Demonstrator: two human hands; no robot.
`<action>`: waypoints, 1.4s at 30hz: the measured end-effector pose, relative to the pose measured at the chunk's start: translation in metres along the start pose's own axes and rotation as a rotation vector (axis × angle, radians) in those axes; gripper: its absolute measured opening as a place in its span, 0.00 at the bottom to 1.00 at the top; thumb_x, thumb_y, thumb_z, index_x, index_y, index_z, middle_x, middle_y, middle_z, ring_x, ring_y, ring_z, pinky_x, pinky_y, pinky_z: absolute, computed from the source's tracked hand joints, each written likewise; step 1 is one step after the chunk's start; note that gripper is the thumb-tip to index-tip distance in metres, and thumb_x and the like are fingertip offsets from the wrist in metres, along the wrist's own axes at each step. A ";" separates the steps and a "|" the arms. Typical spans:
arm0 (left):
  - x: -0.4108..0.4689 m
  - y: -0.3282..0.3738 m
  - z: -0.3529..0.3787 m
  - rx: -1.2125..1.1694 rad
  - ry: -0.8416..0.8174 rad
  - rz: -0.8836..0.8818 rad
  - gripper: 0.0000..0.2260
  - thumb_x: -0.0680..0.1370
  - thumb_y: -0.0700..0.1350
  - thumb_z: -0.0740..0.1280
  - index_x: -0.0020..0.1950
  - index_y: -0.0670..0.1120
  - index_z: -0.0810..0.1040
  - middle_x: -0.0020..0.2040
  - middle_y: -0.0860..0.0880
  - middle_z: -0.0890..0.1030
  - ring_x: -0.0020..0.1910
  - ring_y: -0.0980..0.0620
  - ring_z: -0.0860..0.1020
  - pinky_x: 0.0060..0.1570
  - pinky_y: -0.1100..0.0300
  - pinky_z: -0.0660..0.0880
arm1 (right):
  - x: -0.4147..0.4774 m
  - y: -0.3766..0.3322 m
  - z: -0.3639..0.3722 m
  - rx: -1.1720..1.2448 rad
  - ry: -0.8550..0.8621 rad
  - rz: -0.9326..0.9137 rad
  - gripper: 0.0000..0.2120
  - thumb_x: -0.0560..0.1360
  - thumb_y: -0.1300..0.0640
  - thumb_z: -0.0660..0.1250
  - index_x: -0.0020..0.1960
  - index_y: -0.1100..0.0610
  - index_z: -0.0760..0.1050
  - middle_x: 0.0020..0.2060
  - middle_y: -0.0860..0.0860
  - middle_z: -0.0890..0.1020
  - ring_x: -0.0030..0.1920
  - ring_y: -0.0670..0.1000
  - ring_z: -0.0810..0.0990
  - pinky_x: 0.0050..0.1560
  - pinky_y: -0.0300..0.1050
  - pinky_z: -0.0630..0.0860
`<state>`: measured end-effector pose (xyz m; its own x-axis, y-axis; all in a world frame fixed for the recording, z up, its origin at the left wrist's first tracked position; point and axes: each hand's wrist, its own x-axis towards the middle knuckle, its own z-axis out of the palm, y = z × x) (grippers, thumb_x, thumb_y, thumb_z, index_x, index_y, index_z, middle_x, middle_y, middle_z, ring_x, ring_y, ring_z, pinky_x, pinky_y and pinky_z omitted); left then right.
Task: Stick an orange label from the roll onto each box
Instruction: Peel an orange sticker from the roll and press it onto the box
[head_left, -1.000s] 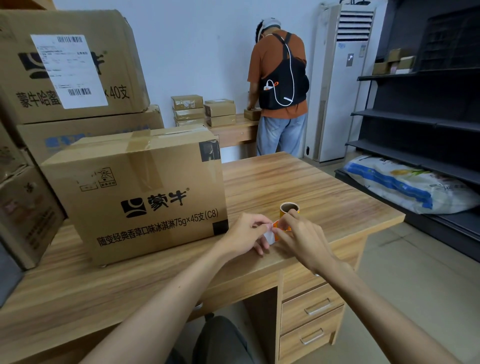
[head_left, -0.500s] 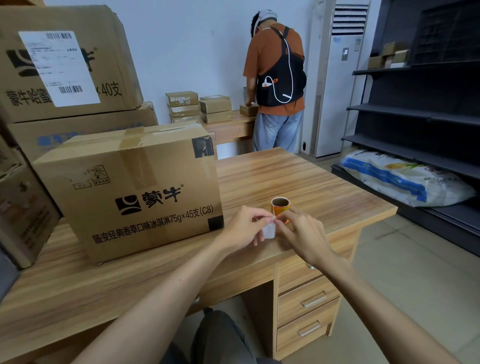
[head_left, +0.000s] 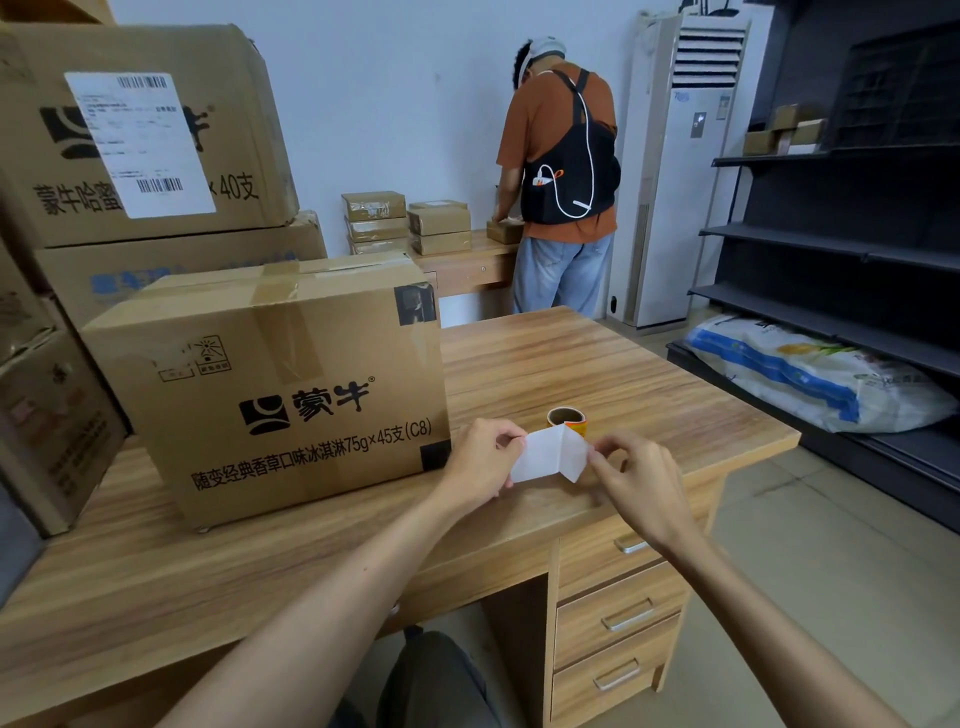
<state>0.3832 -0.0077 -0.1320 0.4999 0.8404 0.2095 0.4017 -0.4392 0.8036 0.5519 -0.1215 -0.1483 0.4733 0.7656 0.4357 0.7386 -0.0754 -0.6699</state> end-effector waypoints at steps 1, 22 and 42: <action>-0.001 0.001 0.000 -0.002 0.010 -0.009 0.09 0.82 0.41 0.64 0.51 0.43 0.84 0.29 0.48 0.78 0.18 0.59 0.70 0.24 0.62 0.70 | -0.001 0.001 -0.003 0.006 0.007 0.010 0.06 0.75 0.51 0.68 0.39 0.48 0.77 0.36 0.44 0.81 0.37 0.50 0.77 0.38 0.46 0.67; -0.022 0.057 -0.032 -0.182 0.156 0.035 0.10 0.78 0.55 0.70 0.44 0.51 0.86 0.38 0.57 0.83 0.40 0.63 0.78 0.39 0.72 0.69 | -0.010 -0.055 -0.022 -0.255 0.304 -0.392 0.04 0.77 0.57 0.70 0.44 0.53 0.76 0.41 0.46 0.77 0.30 0.51 0.75 0.25 0.49 0.71; -0.106 0.039 -0.203 -0.157 0.283 0.031 0.04 0.79 0.45 0.70 0.45 0.49 0.84 0.27 0.58 0.77 0.22 0.62 0.67 0.24 0.68 0.62 | -0.014 -0.187 0.036 0.321 0.104 -0.484 0.05 0.75 0.48 0.71 0.44 0.49 0.78 0.40 0.40 0.78 0.35 0.43 0.74 0.36 0.44 0.70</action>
<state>0.1900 -0.0494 -0.0092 0.2678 0.8919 0.3644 0.2555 -0.4304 0.8657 0.3899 -0.0949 -0.0510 0.1753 0.5969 0.7829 0.7077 0.4764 -0.5217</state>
